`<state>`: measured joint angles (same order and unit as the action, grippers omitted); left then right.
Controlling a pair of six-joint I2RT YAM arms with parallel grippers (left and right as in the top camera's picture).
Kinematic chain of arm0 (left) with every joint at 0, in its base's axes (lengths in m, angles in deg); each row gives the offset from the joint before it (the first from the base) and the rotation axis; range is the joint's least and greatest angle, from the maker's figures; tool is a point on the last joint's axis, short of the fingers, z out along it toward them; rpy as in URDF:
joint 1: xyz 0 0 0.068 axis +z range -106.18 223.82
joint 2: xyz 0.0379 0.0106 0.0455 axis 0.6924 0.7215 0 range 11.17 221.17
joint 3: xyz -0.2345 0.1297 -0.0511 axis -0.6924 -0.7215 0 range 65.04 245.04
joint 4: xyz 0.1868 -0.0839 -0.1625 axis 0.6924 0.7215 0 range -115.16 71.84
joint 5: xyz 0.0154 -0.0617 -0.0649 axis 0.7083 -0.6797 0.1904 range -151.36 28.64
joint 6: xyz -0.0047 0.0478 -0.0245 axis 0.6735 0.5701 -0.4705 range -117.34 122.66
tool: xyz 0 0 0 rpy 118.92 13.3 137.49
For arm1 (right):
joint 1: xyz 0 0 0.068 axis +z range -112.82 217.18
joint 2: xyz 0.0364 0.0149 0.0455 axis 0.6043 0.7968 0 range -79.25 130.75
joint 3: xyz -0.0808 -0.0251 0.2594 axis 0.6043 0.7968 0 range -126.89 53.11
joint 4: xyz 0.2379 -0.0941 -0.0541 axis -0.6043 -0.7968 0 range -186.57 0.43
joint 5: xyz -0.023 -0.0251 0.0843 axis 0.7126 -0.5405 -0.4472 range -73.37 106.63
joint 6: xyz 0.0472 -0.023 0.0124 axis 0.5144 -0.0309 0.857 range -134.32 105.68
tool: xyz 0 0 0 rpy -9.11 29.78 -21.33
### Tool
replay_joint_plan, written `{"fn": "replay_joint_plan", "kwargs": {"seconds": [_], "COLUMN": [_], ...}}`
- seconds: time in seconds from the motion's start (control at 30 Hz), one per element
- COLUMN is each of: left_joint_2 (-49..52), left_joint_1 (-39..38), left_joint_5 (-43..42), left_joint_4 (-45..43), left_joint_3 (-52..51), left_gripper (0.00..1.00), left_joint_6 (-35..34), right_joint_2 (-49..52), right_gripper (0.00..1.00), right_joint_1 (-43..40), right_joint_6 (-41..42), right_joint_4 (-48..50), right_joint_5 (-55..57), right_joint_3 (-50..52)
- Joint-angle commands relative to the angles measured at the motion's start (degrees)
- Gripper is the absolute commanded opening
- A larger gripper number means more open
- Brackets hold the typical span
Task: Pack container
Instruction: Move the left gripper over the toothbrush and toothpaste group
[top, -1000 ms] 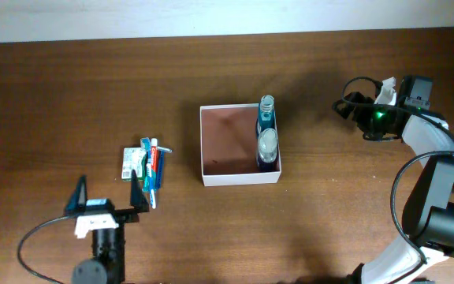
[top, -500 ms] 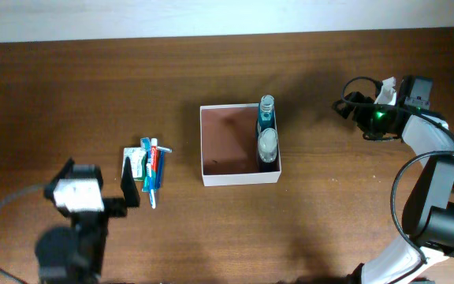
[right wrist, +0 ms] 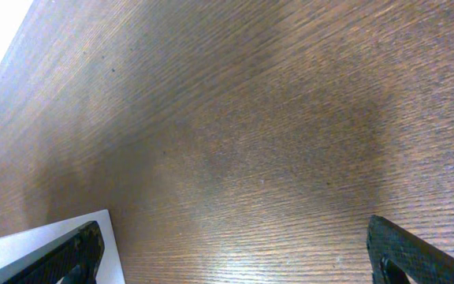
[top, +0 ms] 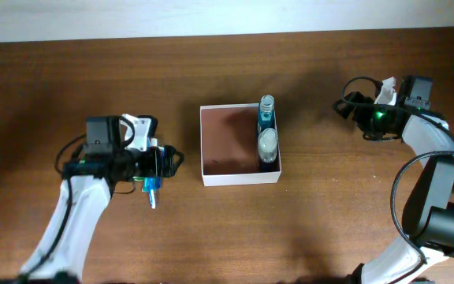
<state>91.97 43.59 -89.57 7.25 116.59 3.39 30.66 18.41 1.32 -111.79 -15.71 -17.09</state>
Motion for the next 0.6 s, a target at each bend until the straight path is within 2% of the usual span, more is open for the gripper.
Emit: {"fn": "replay_joint_plan", "kwargs": {"seconds": [0.0, 0.03, 0.1, 0.2, 0.33, 0.4, 0.5, 0.57], "left_joint_2": [5.66, 6.4, 6.73, 5.29, 0.44, -1.55, -2.47, -1.79], "left_joint_1": [0.13, 0.13, 0.13, -0.79, -4.9, -7.37, -9.9, -10.54], "left_joint_5": [-3.87, -3.48, -2.93, 4.39, 21.42, 27.32, 34.64, 36.41], "left_joint_4": [-0.46, -0.35, 0.02, 2.19, 6.27, 6.71, 6.71, 5.99], "left_joint_3": [1.05, 1.05, 1.05, 1.09, 1.11, 1.11, 1.11, 1.09], "left_gripper": [0.93, 0.75, 0.62, 0.61, 0.6, 0.59, 0.59, 0.59], "left_joint_6": [-0.7, -0.7, -0.76, -2.51, -9.79, -10.4, -12.44, -12.9], "right_joint_2": [0.15, 0.15, 0.15, 0.15, 0.15, 0.15, 0.15, 0.15], "right_gripper": [0.98, 0.98, 0.98, 0.98, 0.98, 0.98, 0.98, 0.98], "right_joint_1": [-0.04, -0.04, -0.04, -0.04, -0.04, -0.04, -0.04, -0.04], "right_joint_6": [-0.33, -0.33, -0.33, -0.31, -0.33, -0.31, -0.33, -0.33], "right_joint_4": [0.2, 0.2, 0.2, 0.2, 0.2, 0.17, 0.2, 0.2], "right_joint_5": [0.28, 0.28, 0.28, 0.28, 0.28, 0.28, 0.28, 0.28], "right_joint_3": [0.07, 0.07, 0.07, 0.07, 0.07, 0.07, 0.07, 0.07]}}
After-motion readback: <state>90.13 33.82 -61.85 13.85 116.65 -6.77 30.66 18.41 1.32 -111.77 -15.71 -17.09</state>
